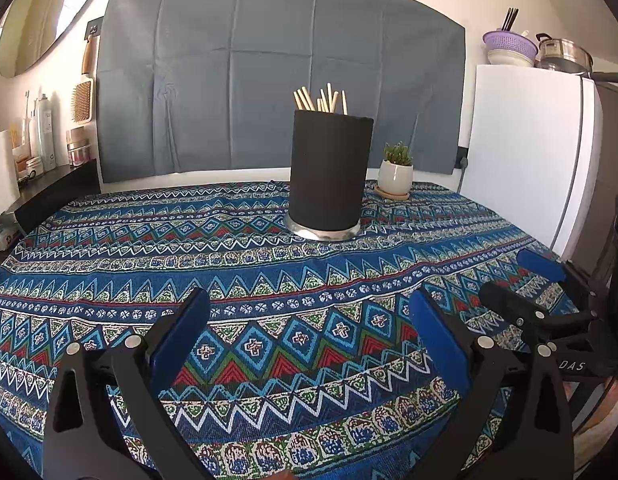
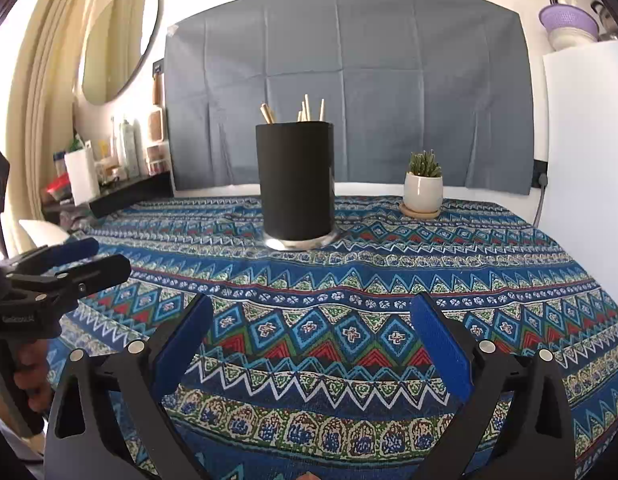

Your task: Organize utensils

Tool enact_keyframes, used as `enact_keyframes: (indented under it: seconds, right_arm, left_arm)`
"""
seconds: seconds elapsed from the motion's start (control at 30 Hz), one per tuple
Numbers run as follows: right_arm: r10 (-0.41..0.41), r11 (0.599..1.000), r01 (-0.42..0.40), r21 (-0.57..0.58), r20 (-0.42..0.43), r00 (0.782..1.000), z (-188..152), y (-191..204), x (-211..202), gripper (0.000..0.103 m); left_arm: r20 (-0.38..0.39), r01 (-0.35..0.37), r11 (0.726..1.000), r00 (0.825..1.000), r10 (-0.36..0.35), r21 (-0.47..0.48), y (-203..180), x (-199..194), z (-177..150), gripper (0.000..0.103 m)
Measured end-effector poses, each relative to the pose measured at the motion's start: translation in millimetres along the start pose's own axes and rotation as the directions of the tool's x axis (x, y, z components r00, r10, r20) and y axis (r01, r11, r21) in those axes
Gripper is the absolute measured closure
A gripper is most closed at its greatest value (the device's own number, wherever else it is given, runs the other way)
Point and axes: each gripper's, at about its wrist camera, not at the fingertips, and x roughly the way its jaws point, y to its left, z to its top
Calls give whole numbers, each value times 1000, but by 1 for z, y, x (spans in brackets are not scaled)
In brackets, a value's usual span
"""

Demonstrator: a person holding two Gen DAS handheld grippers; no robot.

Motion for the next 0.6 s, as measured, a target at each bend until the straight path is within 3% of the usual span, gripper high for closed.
enact_keyframes:
  seconds: [0.17, 0.37, 0.6]
  right_arm:
    - [-50, 999, 50, -9, -22, 998, 2, 4, 4, 8]
    - [-29, 999, 30, 14, -22, 999, 9, 0, 9, 8]
    - [12, 998, -9, 58, -57, 998, 6, -6, 16, 8]
  left_arm:
    - [-25, -42, 999, 999, 42, 34, -4, 2, -2, 6]
    - [-48, -23, 998, 998, 26, 53, -6, 6, -3, 6]
    - [-62, -7, 1000, 998, 8, 13, 1, 8, -2, 6]
